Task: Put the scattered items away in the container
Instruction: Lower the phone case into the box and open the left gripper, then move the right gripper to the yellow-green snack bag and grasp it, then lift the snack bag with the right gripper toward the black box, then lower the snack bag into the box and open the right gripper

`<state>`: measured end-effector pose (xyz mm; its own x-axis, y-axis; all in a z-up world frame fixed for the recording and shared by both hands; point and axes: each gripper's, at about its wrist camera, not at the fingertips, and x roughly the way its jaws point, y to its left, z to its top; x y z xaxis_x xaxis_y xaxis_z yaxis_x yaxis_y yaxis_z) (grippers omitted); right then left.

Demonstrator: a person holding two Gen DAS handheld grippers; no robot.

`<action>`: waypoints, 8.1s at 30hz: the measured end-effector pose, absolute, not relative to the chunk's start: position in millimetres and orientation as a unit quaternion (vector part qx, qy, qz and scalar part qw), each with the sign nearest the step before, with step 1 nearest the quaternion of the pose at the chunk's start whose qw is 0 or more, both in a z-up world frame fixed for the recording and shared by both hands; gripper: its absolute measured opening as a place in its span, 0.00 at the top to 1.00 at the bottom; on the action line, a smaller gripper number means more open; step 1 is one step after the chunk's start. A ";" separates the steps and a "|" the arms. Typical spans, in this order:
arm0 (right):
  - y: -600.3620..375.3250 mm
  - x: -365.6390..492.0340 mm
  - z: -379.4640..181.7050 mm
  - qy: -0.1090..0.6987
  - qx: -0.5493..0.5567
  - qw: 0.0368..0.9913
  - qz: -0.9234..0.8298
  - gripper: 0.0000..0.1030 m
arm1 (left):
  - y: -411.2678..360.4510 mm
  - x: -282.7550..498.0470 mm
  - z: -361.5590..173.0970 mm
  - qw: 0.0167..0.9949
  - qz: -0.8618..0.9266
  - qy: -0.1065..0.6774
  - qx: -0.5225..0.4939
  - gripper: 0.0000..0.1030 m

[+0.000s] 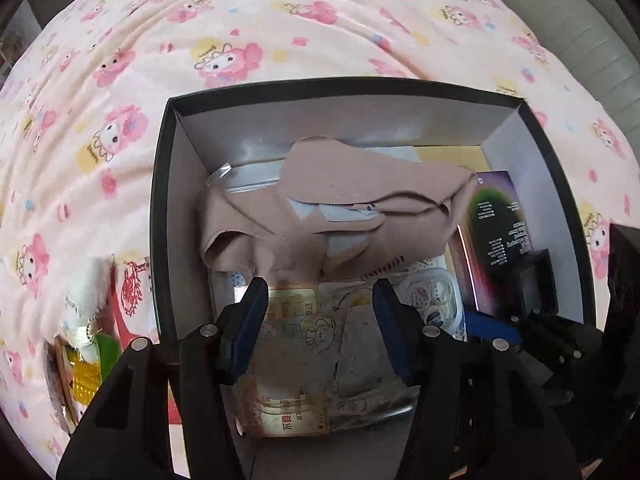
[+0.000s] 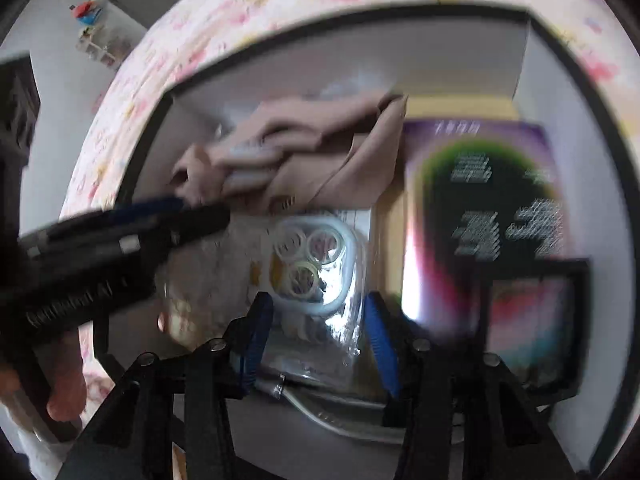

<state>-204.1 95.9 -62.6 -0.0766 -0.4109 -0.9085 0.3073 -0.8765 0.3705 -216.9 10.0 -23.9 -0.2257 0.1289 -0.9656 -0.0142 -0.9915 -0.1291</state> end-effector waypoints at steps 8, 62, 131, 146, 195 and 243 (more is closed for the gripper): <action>105.2 -192.9 -29.3 -0.021 0.581 0.233 -0.779 0.56 | 11.9 -205.8 -12.5 0.099 0.802 -0.054 -0.586 0.47; 116.3 -47.3 44.0 -0.027 0.428 0.245 -0.869 0.56 | -13.9 -44.8 47.2 0.168 0.863 -0.155 -0.451 0.42; 129.4 -19.6 -16.5 -0.145 0.524 0.265 -0.796 0.75 | -47.8 -28.2 -58.1 0.171 0.735 -0.276 -0.595 0.48; 140.6 -22.4 -30.3 -0.068 0.542 0.216 -0.809 0.76 | -28.5 -34.6 -64.1 0.183 0.732 -0.252 -0.606 0.46; 140.2 -133.7 79.3 -0.058 0.444 0.301 -0.842 0.81 | 7.3 -153.8 46.2 0.224 0.797 -0.239 -0.508 0.44; 117.6 -190.6 -1.0 -0.089 0.506 0.270 -0.814 0.82 | -15.6 -186.1 5.0 0.162 0.826 -0.214 -0.495 0.46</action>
<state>-190.6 117.6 -1.0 -0.3417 -0.5298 -0.7763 0.3489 -0.8384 0.4187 -186.1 -15.6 5.0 -0.4575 0.4795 -0.7488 -0.0549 -0.8558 -0.5145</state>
